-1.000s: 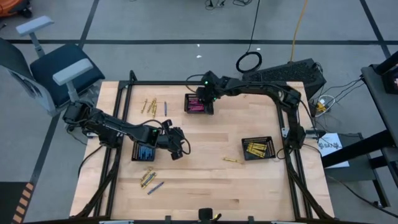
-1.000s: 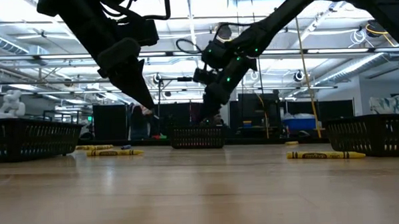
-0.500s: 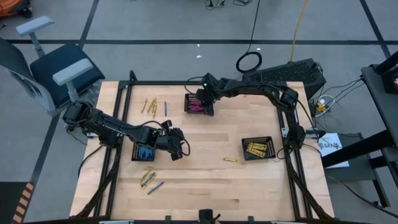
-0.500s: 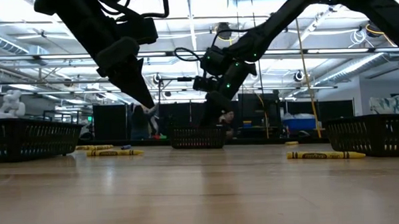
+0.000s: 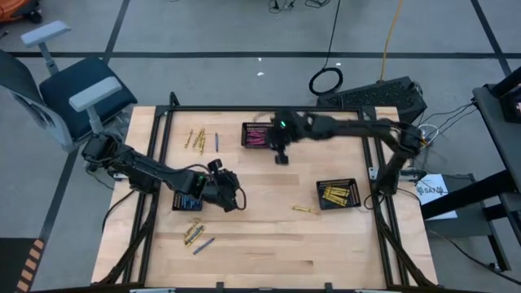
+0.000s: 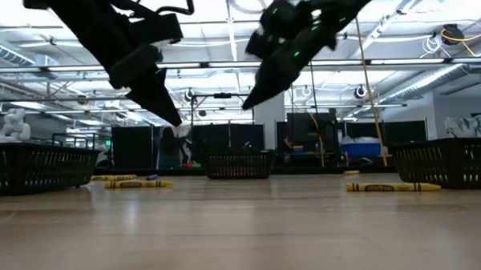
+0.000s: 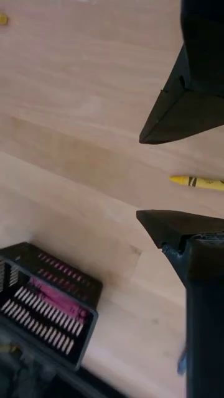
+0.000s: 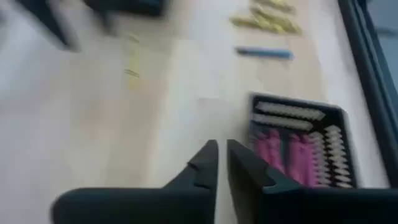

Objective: Sort crayons
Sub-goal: Put the yellow crayon into the bottom right black bin

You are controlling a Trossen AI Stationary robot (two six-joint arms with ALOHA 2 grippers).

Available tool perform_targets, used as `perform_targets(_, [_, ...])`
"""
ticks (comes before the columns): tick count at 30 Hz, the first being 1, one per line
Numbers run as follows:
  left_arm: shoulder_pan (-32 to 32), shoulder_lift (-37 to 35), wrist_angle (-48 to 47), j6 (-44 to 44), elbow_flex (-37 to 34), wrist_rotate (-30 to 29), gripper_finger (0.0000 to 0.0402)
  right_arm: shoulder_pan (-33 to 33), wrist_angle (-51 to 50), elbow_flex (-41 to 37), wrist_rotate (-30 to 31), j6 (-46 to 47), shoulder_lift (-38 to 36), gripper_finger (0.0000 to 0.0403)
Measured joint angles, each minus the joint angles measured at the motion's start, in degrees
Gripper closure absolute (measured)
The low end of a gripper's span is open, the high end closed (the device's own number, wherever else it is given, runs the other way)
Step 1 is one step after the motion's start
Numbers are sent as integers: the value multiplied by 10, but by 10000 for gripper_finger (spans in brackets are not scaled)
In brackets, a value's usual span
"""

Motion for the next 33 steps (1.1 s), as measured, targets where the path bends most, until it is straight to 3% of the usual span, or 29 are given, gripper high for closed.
perform_targets(3, [-31,0,-6,-15,0,-37,221,49,73,-97,1,38,-73,399])
perform_targets(7, [-74,0,-34,-24,-3,-40,221,133,204,-229,10,116,-163,394])
perform_targets(15, [-105,0,9,-55,-70,-67,221,345,468,-411,192,149,-247,402])
perform_targets(20, [-81,0,48,-37,-92,-66,221,423,480,-428,293,133,-257,402])
perform_targets(23, [-54,-1,52,9,-99,-13,221,437,484,-428,318,115,-256,402])
perform_targets(33, [47,0,93,59,-153,142,228,433,501,-428,320,104,-241,402])
